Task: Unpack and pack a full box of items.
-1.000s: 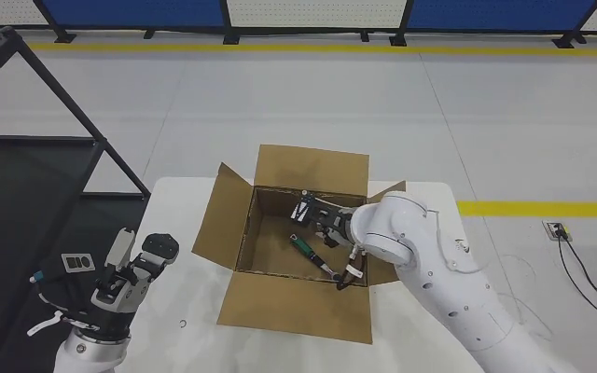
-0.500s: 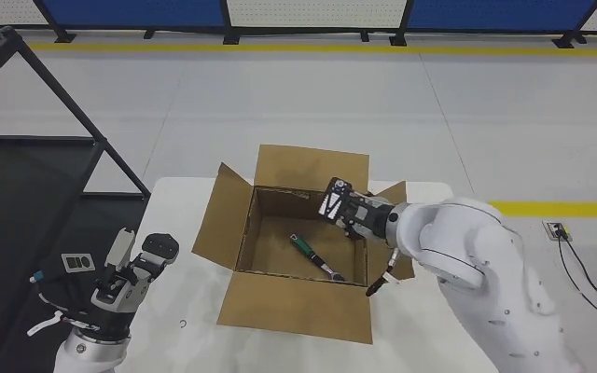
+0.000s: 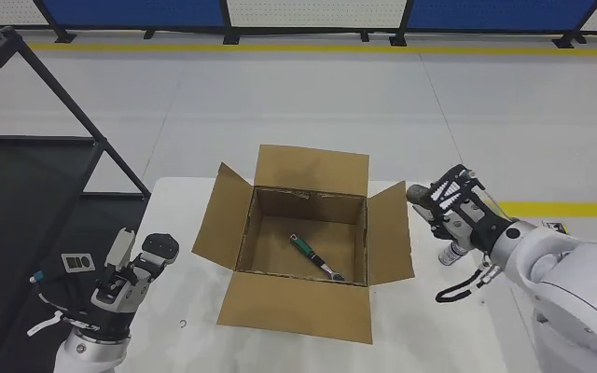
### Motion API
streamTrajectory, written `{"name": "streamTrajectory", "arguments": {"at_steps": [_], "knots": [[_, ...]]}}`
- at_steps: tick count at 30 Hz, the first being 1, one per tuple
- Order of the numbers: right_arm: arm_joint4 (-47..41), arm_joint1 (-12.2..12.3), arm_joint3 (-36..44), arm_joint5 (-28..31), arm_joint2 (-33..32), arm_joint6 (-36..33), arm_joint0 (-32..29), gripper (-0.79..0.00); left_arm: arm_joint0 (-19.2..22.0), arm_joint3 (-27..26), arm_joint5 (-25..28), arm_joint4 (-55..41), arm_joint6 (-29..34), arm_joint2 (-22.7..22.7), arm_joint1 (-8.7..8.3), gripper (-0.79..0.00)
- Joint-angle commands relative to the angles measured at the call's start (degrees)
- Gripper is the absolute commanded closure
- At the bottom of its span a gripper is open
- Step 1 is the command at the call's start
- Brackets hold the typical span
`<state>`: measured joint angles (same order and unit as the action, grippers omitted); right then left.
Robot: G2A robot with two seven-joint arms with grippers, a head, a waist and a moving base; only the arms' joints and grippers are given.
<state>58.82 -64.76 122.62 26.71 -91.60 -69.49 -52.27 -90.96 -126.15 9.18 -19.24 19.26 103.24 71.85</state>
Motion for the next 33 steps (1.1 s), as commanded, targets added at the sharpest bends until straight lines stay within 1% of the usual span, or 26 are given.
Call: {"name": "streamTrajectory", "arguments": {"at_steps": [1, 6, 12, 15, 17, 23, 33], "knots": [[-0.8, 0.3, -0.1, -0.3, -2.5, 0.0, -1.9, 0.0, 0.0, 0.0, 0.0, 0.0, 0.0, 0.0, 0.0, -0.785], [-4.3, 1.0, -2.9, 0.2, -6.9, -1.1, -5.6, 0.0, 0.0, 0.0, 0.0, 0.0, 0.0, 0.0, 0.0, -0.785], [-6.9, 1.9, -8.7, 0.1, -8.2, -4.2, -7.3, 0.0, 0.0, 0.0, 0.0, 0.0, 0.0, 0.0, 0.0, -0.785], [-8.5, 2.3, -11.8, 1.3, -7.2, -6.4, -7.2, 0.0, 0.0, 0.0, 0.0, 0.0, 0.0, 0.0, 0.0, -0.785], [-8.5, 2.8, -14.2, 1.1, -5.1, -7.0, -6.9, 0.0, 0.0, 0.0, 0.0, 0.0, 0.0, 0.0, 0.0, -0.785], [-9.8, 4.0, -22.2, 0.0, 0.2, -8.1, -3.3, 0.0, 0.0, 0.0, 0.0, 0.0, 0.0, 0.0, 0.0, -0.785], [-9.9, 4.1, -22.8, -0.4, 0.4, -8.4, -2.8, 0.0, 0.0, 0.0, 0.0, 0.0, 0.0, 0.0, 0.0, -0.785]]}}
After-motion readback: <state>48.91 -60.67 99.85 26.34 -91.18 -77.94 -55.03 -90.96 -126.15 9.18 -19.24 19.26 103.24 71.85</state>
